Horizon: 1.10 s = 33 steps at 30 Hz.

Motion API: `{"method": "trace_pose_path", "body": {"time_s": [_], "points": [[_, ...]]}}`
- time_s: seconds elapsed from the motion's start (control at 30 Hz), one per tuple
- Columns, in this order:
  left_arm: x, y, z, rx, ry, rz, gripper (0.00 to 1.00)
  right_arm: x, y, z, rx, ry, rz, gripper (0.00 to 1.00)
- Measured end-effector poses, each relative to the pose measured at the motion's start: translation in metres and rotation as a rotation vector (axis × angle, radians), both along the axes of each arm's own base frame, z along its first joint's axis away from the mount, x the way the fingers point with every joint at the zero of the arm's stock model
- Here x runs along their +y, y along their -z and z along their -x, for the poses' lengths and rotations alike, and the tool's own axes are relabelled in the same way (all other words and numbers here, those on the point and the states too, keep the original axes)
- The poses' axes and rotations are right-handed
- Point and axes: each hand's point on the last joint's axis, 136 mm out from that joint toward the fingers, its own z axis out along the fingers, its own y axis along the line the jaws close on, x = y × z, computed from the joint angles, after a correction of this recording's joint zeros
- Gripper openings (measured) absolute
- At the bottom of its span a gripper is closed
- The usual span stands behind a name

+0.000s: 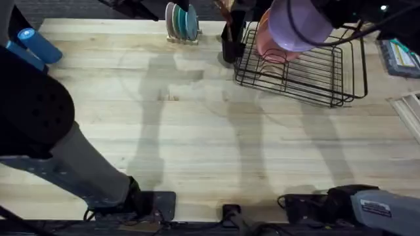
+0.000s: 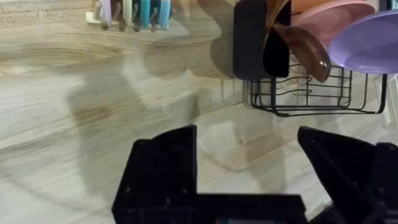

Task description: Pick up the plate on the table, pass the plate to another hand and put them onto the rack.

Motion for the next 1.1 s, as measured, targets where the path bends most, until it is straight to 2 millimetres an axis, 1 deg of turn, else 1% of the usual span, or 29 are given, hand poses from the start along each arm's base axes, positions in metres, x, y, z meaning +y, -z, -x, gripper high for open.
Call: {"method": "trace_pose_path", "body": {"time_s": [0.13,0.3,0.47,0.73,0.87,0.93,1.1], "points": [[0.0,0.0,0.0,0.0,0.0,0.0,0.995,0.005,0.014,-0.01,0.016,-0.052,0.071,0.031],[0.0,0.0,0.0,-0.001,-0.001,-0.001,0.995,0.008,0.029,-0.027,0.011,-0.083,0.133,0.031],[0.0,0.0,0.0,0.0,-0.001,-0.002,0.995,0.01,0.041,-0.036,0.015,-0.104,0.168,0.031],[0.0,0.0,0.0,-0.001,-0.001,-0.002,0.995,0.015,0.059,-0.041,0.045,-0.148,0.209,0.031],[0.0,0.0,0.0,-0.001,-0.001,-0.002,0.995,0.015,0.064,-0.038,0.07,-0.154,0.21,0.031],[0.0,0.0,0.0,-0.001,-0.001,-0.002,0.995,0.015,0.072,-0.035,0.103,-0.161,0.212,0.031],[0.0,0.0,0.0,-0.001,-0.001,-0.002,0.995,0.015,0.102,-0.031,0.2,-0.175,0.216,0.031]]}}
